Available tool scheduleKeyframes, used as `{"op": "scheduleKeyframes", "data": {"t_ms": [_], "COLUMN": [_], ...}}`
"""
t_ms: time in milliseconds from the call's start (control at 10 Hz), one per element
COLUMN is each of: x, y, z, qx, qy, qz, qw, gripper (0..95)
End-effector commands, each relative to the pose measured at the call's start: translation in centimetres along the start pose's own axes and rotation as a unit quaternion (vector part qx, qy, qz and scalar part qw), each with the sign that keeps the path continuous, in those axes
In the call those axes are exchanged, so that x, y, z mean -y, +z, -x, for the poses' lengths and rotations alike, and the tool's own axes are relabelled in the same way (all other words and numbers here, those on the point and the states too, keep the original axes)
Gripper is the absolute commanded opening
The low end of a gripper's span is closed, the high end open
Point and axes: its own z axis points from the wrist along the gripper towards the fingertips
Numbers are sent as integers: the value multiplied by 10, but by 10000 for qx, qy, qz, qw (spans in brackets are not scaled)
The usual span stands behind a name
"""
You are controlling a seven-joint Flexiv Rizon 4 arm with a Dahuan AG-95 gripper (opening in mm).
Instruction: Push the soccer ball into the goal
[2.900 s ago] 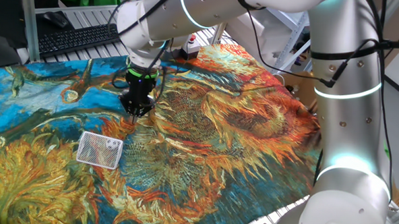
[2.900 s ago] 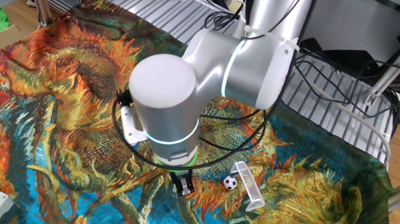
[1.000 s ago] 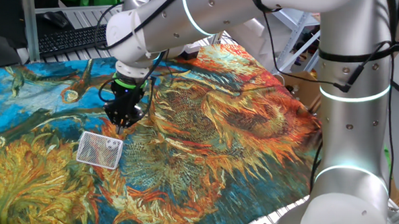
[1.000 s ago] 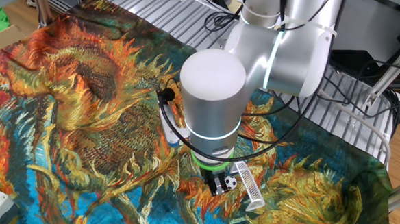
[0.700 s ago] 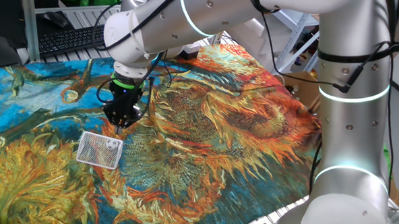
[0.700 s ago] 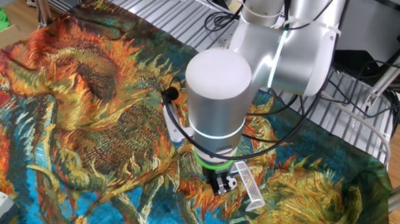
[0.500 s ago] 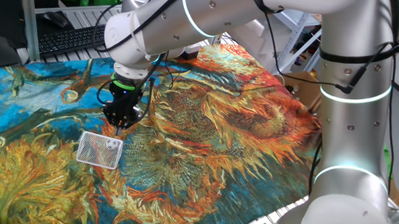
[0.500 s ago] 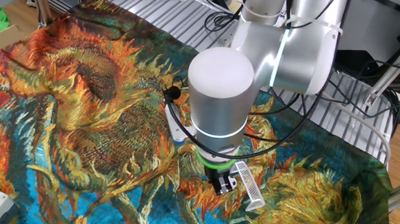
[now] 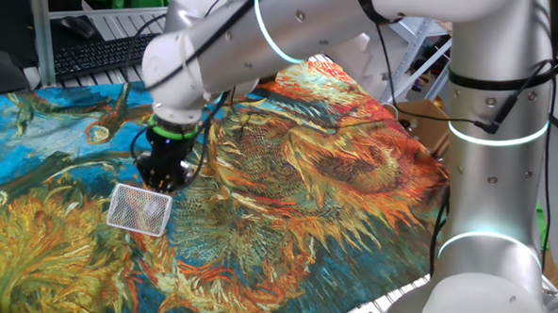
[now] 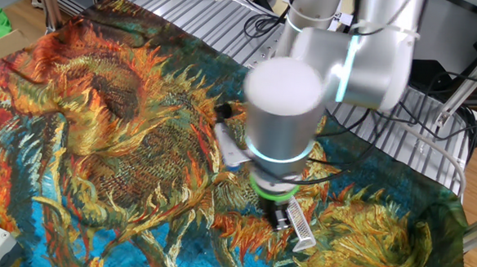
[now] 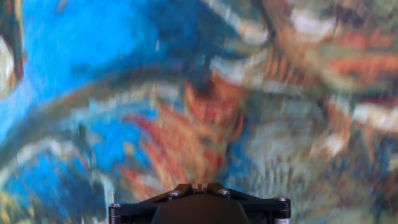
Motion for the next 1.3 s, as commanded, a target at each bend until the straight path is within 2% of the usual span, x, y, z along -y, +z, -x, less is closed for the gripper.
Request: {"op": "scheduleKeyframes", "data": {"t_ms": [100,600,700,900,1100,1200,1300], "x": [-2,-8,-8,-5,3,12,30], "y": [-1,-10,-13,-20,-25,-28,-30], "z": [0,24,29,37,43,50,64], "qx": [-34,-43,-21,43,228,247,217], "qy": [-12,-51,-137,-597,-1304,-1683,-2220], "qz": [-23,-79,-98,-146,-342,-395,-398], "qw": [10000,9999,9999,9981,9906,9846,9740], "gripper": [0,0,0,0,0,0,0]}}
